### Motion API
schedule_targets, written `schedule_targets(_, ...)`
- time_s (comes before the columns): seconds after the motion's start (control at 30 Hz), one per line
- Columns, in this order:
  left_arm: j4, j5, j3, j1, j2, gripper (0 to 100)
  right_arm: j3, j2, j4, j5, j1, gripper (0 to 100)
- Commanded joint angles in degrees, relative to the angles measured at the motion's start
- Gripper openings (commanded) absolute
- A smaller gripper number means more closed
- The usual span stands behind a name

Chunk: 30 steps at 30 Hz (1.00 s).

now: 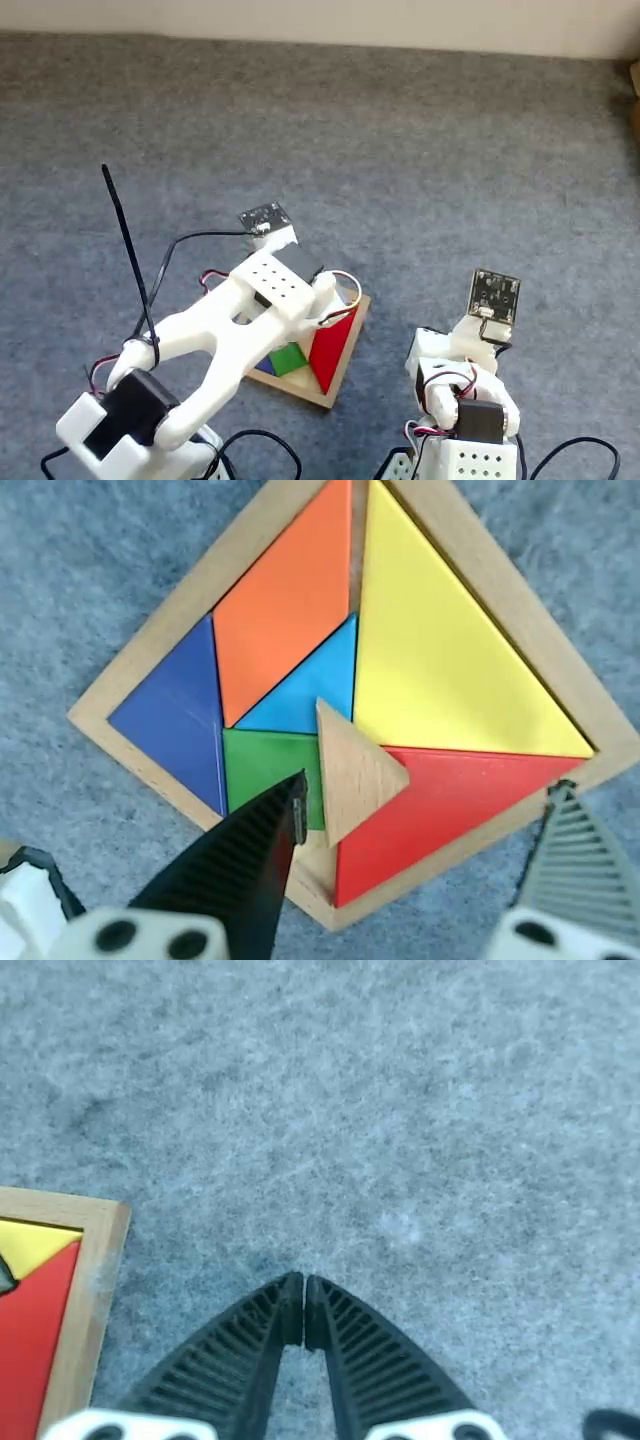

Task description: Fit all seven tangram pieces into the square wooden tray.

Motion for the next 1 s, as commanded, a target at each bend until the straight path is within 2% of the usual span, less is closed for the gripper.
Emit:
schedule_targets(0.0,1.9,0.4,-1.4,0.3,-2.9,35,6.2,-1.0,0.0,-0.5,0.5,1.9)
schedule_targets(0.13,7.4,0.2,-5.2,-2.3,-2.9,35,6.2,-0.9,-0.1,-0.5,0.5,1.9)
schedule_targets(0.27,13.2,0.2,-7.9,-8.3,-2.9,35,6.2,-0.9,-0.1,-0.5,0.5,1.9)
schedule_targets(0.53,14.8,-0.2,-8.5,-18.9,-2.9,35,6.1,-0.9,-0.2,-0.5,0.4,1.9)
schedule_targets(0.7,14.9,-15.5,-8.5,-24.2,-2.9,35,6.1,-0.9,-0.9,-0.5,0.3,1.9)
schedule_targets(0.8,14.9,-16.8,-8.4,-26.9,-2.9,35,6.1,-0.8,-1.9,-0.5,0.3,1.9)
schedule_targets(0.97,14.9,-23.1,-6.5,-30.5,-5.7,35,6.1,-0.8,-2.2,-0.5,0.3,1.9)
